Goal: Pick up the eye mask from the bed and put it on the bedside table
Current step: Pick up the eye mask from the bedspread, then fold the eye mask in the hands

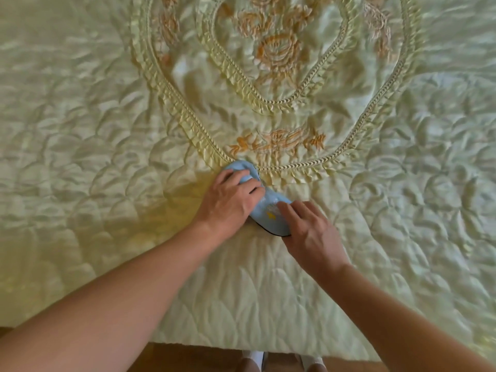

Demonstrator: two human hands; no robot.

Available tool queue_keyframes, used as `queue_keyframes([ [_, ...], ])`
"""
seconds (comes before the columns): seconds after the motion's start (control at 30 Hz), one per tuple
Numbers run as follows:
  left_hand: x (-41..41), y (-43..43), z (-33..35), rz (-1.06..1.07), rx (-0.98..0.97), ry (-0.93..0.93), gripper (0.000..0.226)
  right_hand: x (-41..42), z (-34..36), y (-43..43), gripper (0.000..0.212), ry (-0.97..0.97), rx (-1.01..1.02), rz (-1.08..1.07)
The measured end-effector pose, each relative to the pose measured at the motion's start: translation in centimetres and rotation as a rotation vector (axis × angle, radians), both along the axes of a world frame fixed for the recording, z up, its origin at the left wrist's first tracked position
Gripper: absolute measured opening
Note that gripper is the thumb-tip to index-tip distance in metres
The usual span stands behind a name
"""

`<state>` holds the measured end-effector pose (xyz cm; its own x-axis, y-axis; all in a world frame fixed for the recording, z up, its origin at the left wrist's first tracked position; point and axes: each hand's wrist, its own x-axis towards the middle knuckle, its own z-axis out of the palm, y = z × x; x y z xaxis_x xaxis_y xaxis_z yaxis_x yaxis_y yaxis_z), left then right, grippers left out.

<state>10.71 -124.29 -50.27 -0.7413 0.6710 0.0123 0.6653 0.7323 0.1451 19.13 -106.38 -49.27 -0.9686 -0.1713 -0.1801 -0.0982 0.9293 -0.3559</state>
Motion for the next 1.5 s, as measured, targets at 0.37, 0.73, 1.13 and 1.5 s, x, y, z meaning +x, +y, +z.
queue_keyframes([
  [0.37,2.0,1.2,15.0,0.457,0.435,-0.876,0.007,-4.7,18.3,4.2,0.02,-0.317,-0.647,-0.51],
  [0.73,10.6,2.5,40.1,0.769,0.995,-1.182,0.026,-0.3,39.2,2.3,0.024,-0.592,-1.313,-0.53],
  [1.13,16.2,3.5,50.9,0.91,1.221,-1.31,0.033,3.0,50.7,1.8,0.018,-0.273,-1.224,-0.398],
  [1.5,15.3,3.1,54.0,0.984,1.448,-1.256,0.019,5.7,52.4,1.6,0.056,0.225,-0.789,0.102],
])
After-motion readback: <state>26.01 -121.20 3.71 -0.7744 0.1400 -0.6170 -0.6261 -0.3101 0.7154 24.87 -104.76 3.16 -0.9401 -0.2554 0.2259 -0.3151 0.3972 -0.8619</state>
